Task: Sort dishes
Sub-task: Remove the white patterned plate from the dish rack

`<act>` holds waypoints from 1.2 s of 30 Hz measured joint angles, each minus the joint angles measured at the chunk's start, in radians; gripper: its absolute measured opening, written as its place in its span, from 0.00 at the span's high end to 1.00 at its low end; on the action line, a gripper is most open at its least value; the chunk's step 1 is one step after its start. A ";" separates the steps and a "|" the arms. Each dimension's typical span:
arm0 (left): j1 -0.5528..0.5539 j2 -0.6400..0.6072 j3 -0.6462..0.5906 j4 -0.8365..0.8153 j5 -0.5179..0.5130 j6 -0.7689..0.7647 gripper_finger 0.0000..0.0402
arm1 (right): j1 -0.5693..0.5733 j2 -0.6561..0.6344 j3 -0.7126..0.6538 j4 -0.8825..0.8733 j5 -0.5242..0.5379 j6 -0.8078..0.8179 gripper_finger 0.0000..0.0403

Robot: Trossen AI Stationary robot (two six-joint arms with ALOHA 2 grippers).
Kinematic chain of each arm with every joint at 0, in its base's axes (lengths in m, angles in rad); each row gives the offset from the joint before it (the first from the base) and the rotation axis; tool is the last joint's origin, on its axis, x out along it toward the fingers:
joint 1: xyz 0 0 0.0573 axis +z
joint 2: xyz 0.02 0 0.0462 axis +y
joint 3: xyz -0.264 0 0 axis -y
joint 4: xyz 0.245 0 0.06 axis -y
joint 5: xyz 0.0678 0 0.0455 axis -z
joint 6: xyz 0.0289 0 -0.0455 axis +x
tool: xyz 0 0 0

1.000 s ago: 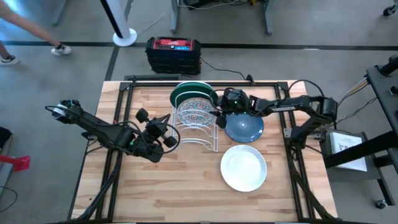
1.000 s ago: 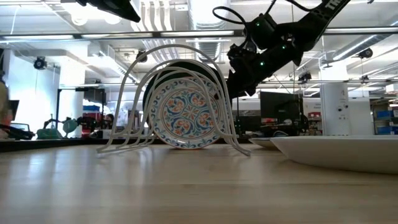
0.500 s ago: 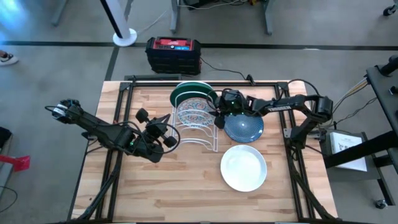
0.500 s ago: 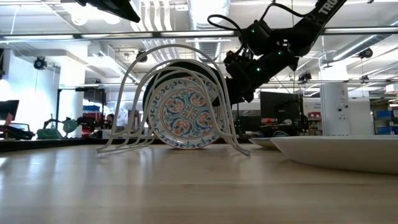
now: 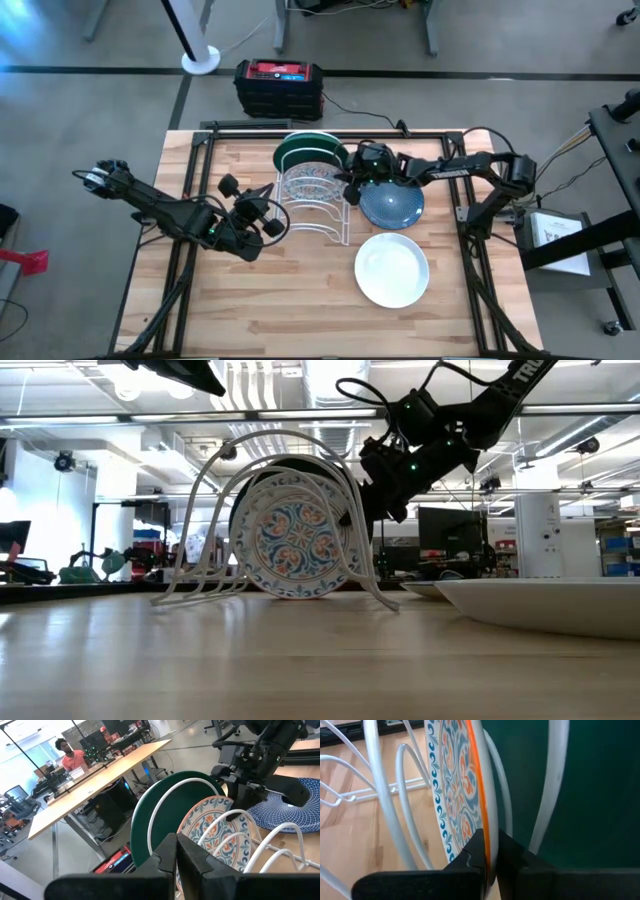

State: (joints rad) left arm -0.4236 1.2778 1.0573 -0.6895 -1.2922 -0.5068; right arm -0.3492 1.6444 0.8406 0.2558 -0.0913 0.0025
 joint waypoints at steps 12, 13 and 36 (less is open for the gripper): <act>0.000 0.000 0.000 0.000 -0.002 0.000 1.00 | 0.000 -0.095 -0.004 -0.020 0.005 0.028 0.99; 0.000 0.000 0.000 0.000 -0.005 0.000 1.00 | 0.000 -0.104 -0.004 -0.021 0.005 0.031 0.99; 0.000 0.000 -0.001 0.000 -0.010 0.000 1.00 | -0.002 -0.522 -0.003 -0.315 0.053 0.137 0.99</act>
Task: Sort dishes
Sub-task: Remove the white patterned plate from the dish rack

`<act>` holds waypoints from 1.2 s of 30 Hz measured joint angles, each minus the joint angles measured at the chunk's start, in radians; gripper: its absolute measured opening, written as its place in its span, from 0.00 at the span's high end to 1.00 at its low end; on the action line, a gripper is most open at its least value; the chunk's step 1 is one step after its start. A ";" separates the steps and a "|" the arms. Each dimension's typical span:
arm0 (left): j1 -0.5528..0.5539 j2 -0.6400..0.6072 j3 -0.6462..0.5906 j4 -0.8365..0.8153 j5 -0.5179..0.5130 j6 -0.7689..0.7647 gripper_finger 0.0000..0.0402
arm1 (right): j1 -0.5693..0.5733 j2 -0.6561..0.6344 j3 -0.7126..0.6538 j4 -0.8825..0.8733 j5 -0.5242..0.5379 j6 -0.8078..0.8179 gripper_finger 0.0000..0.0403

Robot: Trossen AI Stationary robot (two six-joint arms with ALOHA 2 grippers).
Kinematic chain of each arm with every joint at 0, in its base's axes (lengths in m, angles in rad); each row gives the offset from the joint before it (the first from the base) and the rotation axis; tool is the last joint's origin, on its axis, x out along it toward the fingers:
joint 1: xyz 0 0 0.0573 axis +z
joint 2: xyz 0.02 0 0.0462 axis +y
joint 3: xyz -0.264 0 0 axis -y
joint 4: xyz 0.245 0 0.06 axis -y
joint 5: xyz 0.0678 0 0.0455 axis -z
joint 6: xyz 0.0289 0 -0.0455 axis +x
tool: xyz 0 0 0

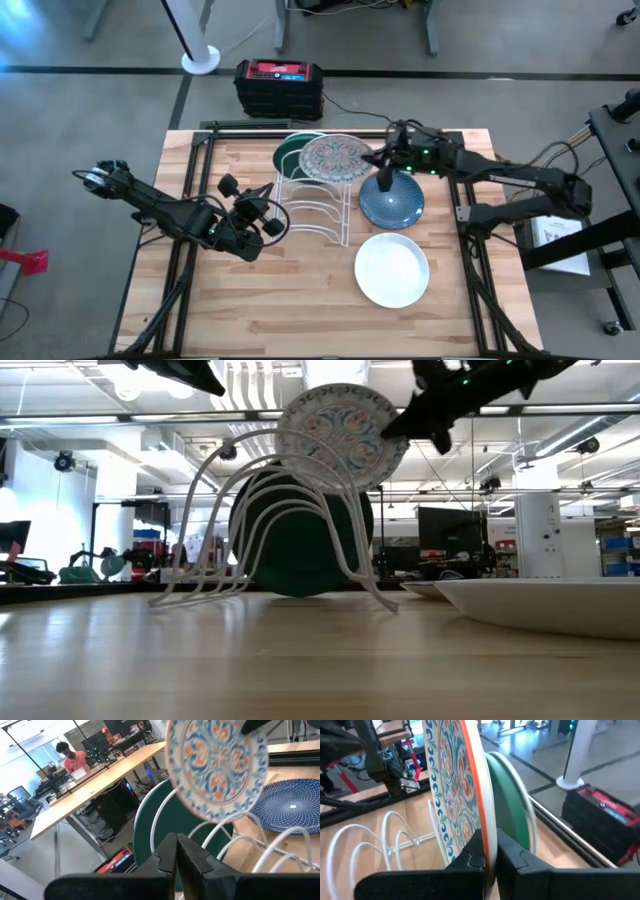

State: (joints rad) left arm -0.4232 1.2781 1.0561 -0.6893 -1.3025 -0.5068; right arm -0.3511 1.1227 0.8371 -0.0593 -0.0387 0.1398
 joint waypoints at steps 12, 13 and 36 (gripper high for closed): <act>0.000 0.000 -0.001 0.000 -0.018 -0.003 1.00 | 0.001 -0.233 0.000 -0.288 -0.037 0.126 0.99; 0.000 0.000 -0.001 0.001 -0.018 -0.003 1.00 | 0.000 -0.245 0.000 -0.307 -0.043 0.137 0.99; 0.000 0.000 -0.001 0.001 -0.018 -0.004 1.00 | 0.000 -0.311 0.001 -0.744 -0.538 0.231 0.99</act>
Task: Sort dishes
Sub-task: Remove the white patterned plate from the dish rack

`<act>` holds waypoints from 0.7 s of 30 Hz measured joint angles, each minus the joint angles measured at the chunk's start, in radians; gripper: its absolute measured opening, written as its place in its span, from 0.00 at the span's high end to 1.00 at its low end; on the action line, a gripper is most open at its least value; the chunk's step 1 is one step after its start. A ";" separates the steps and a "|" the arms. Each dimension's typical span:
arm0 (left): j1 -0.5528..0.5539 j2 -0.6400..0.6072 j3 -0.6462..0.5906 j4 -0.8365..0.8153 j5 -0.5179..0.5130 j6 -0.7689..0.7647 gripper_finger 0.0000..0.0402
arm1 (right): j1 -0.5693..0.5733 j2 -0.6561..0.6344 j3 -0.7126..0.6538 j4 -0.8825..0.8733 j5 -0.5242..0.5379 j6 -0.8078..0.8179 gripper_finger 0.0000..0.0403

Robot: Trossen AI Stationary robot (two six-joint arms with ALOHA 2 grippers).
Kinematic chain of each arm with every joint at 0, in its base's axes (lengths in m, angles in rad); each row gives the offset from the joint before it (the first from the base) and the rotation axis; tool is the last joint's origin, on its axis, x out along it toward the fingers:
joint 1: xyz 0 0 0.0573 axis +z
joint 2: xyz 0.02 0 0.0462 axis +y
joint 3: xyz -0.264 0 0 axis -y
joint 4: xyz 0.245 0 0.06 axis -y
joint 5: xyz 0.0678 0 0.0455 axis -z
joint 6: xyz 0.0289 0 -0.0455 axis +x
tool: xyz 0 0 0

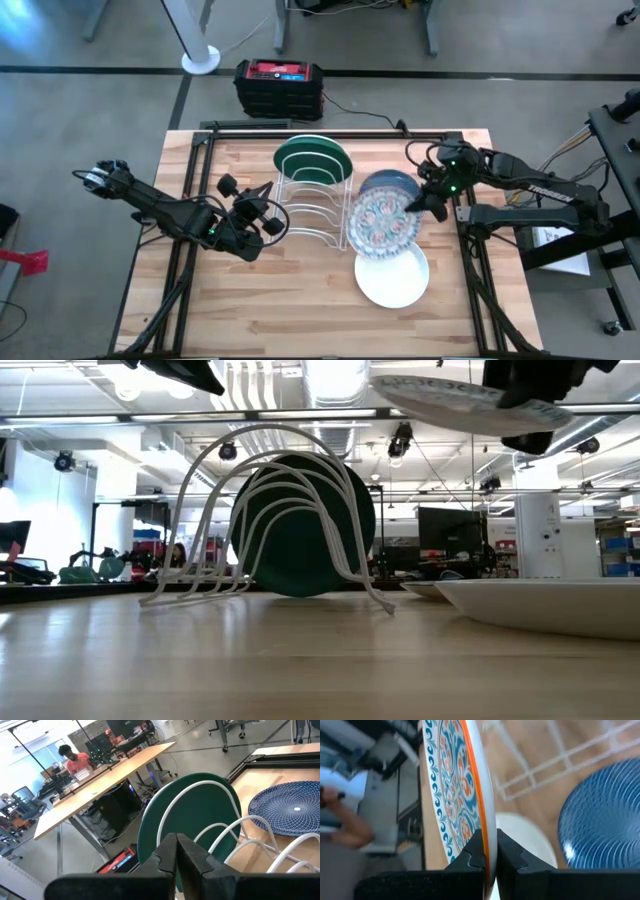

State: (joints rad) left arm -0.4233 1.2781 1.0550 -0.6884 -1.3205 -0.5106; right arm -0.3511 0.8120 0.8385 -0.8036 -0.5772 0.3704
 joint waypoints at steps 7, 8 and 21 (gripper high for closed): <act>0.000 0.000 0.000 0.000 0.000 0.000 1.00 | 0.008 -0.001 -0.051 -0.101 -0.029 -0.028 0.99; 0.000 0.000 0.000 0.000 0.000 0.000 1.00 | 0.008 -0.001 -0.063 -0.102 -0.034 -0.029 0.99; 0.000 0.000 -0.002 0.000 0.000 0.000 1.00 | 0.008 0.006 -0.260 -0.052 -0.167 0.000 0.99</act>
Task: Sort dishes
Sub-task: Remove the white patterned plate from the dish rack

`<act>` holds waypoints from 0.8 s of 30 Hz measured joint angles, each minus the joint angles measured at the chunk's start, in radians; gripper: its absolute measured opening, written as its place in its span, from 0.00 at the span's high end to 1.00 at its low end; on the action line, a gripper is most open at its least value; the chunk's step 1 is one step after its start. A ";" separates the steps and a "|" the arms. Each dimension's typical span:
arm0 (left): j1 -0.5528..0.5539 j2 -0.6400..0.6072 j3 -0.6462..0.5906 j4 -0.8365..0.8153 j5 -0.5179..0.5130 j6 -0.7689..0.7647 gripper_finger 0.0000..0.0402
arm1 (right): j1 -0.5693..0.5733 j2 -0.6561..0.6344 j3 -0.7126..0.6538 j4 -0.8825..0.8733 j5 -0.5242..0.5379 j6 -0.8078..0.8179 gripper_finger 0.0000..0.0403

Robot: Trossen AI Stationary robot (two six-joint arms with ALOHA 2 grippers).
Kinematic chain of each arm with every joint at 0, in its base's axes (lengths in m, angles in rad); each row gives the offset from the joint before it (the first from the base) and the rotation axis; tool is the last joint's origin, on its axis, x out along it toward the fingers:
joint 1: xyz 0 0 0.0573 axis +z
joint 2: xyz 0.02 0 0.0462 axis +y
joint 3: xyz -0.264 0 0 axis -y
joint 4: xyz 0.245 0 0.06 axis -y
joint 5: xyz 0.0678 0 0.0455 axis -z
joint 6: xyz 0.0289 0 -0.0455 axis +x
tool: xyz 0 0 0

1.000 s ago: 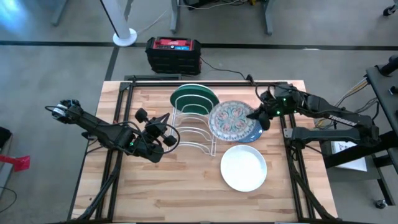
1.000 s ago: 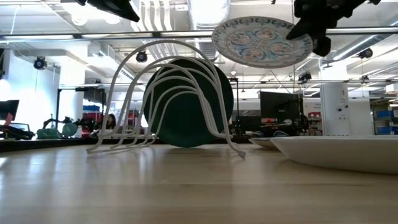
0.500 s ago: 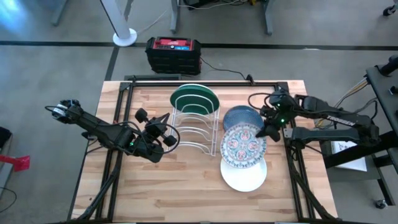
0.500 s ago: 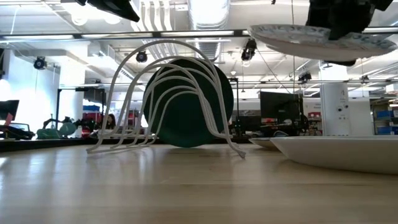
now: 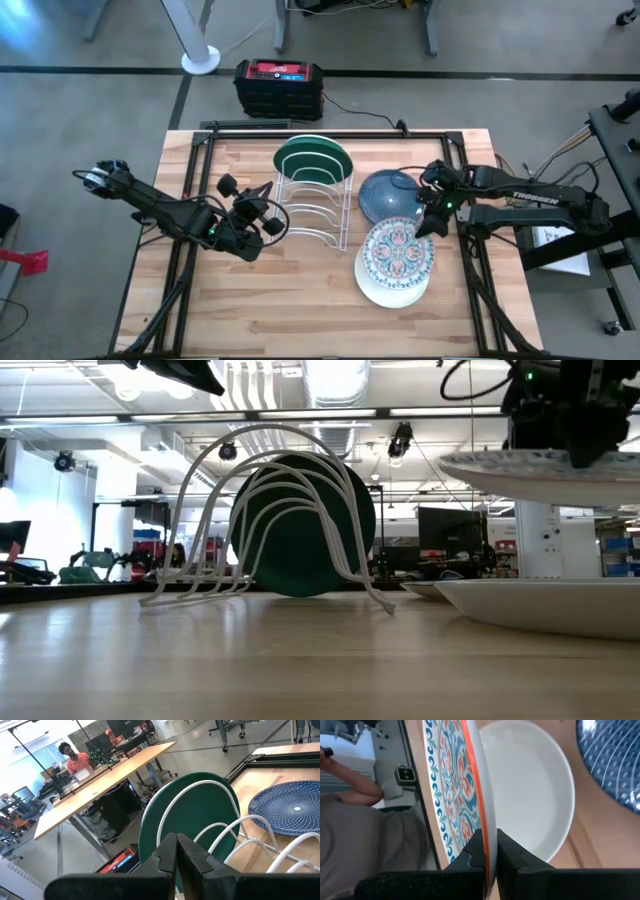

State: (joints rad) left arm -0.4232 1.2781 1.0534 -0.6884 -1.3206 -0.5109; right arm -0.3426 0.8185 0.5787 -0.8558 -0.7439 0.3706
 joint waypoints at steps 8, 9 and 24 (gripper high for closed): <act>0.000 0.000 0.000 0.000 0.000 0.000 1.00 | 0.000 0.000 -0.121 0.124 -0.072 0.048 0.99; 0.000 0.000 0.000 0.000 0.000 0.000 1.00 | 0.000 0.000 -0.130 0.132 -0.071 0.050 0.99; 0.000 0.000 -0.001 0.000 -0.004 0.000 1.00 | 0.000 0.002 -0.248 0.301 -0.069 0.134 0.99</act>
State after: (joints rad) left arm -0.4233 1.2781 1.0523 -0.6884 -1.3249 -0.5110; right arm -0.3424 0.8200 0.3306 -0.5546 -0.8128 0.5046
